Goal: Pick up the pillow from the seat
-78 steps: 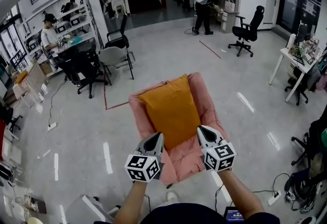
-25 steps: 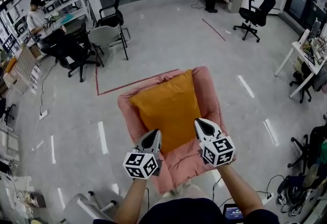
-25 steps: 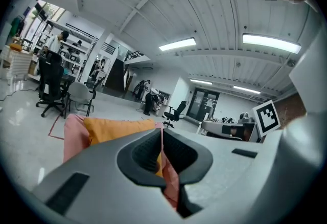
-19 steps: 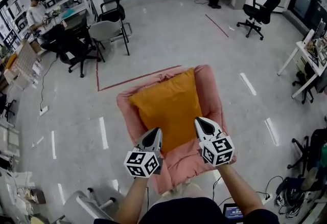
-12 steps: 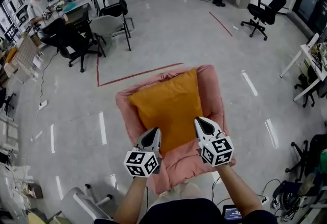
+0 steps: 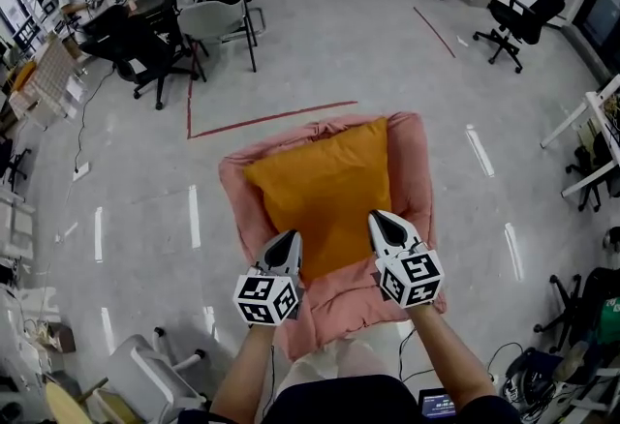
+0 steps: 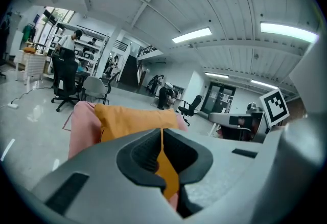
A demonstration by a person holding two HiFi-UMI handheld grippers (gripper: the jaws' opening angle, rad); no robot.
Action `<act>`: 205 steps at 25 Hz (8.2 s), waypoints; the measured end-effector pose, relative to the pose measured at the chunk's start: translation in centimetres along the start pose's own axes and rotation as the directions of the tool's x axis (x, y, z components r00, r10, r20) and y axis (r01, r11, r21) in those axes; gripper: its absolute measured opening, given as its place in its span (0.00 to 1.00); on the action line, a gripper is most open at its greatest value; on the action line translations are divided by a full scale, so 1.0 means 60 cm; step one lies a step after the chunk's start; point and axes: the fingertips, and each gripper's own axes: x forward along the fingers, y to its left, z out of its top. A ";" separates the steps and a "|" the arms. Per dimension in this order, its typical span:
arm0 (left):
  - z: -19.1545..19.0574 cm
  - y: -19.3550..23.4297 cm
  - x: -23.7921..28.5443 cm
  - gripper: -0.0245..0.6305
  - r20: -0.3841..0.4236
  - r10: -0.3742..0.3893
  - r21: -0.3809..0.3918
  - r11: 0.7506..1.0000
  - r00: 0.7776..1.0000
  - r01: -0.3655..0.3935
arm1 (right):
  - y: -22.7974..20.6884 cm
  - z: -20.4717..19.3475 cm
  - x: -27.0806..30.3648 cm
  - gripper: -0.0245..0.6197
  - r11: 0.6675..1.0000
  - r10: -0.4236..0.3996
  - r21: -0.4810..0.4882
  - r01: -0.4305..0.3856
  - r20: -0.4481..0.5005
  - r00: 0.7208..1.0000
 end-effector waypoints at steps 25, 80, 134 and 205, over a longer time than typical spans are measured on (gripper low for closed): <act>-0.089 0.106 0.062 0.24 -0.087 0.078 -0.066 0.994 0.993 -0.084 | -0.015 -0.086 0.091 0.07 0.998 0.060 0.018 -0.058 -0.083 0.995; -0.173 0.241 0.172 0.61 -0.117 0.214 -0.139 0.963 0.970 -0.229 | -0.192 -0.225 0.211 0.50 0.995 -0.101 -0.049 0.091 -0.261 0.960; -0.189 0.244 0.221 0.49 -0.123 0.222 -0.123 0.964 0.967 -0.237 | -0.226 -0.260 0.286 0.58 0.995 0.077 -0.026 -0.092 -0.342 0.936; 0.059 0.042 -0.180 0.27 0.108 -0.052 -0.052 0.997 0.993 0.058 | 0.110 0.001 -0.086 0.21 0.998 -0.062 -0.035 0.061 -0.025 0.998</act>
